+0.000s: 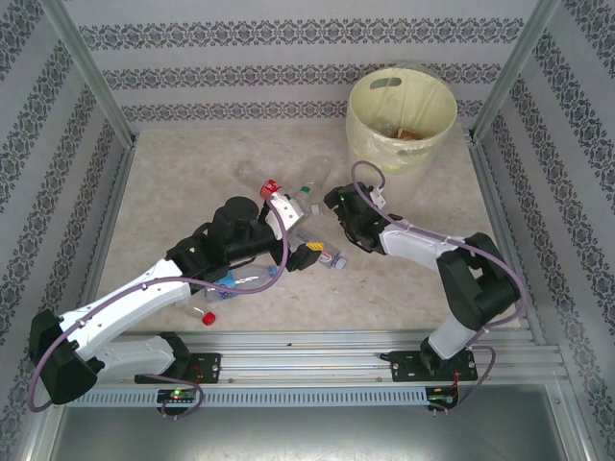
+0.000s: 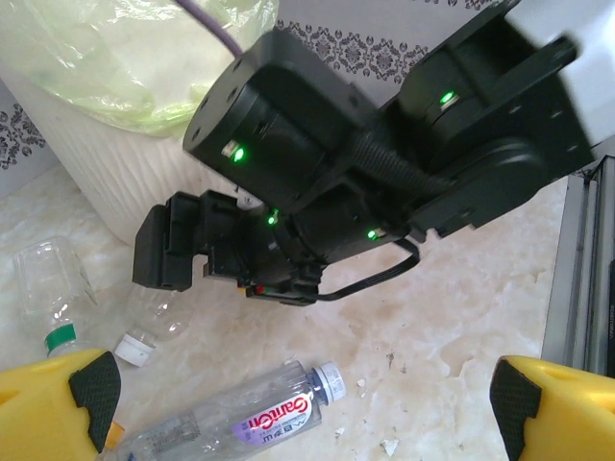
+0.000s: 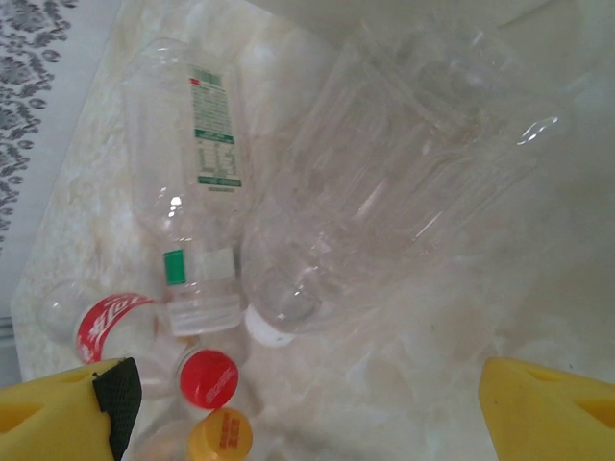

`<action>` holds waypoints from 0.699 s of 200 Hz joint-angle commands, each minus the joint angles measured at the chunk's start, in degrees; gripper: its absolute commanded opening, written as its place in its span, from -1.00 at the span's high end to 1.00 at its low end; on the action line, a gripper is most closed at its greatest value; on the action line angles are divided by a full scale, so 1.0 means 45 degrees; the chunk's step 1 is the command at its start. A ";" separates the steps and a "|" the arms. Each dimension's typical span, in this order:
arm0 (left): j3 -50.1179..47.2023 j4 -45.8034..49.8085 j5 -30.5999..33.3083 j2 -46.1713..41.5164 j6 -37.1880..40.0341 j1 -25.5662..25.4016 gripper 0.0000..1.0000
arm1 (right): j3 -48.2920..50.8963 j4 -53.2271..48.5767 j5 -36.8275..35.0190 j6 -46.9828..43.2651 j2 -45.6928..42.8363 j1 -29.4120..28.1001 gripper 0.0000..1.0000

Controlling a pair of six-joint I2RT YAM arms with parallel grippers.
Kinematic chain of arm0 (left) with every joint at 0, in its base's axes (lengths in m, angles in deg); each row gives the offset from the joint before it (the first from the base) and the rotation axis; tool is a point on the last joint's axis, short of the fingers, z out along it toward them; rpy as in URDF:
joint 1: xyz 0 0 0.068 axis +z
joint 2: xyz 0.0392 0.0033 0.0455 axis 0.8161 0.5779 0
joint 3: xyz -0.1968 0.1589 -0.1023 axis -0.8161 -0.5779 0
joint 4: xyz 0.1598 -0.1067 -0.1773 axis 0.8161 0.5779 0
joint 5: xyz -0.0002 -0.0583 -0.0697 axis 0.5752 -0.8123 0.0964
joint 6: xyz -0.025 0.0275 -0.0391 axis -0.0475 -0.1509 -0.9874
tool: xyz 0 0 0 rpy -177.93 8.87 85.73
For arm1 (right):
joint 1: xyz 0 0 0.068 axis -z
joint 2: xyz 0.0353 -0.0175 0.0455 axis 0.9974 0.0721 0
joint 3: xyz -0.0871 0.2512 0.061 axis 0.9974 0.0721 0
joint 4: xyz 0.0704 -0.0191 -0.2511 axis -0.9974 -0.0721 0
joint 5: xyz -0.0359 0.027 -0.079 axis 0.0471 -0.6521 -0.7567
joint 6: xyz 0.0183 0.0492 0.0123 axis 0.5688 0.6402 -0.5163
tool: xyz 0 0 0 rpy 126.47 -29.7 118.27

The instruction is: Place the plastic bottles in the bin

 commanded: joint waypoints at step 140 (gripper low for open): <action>0.0093 -0.0081 -0.0217 0.0164 0.0283 0.0106 -1.00 | -0.0738 0.2427 -0.1390 0.2767 0.2914 0.0869 -0.79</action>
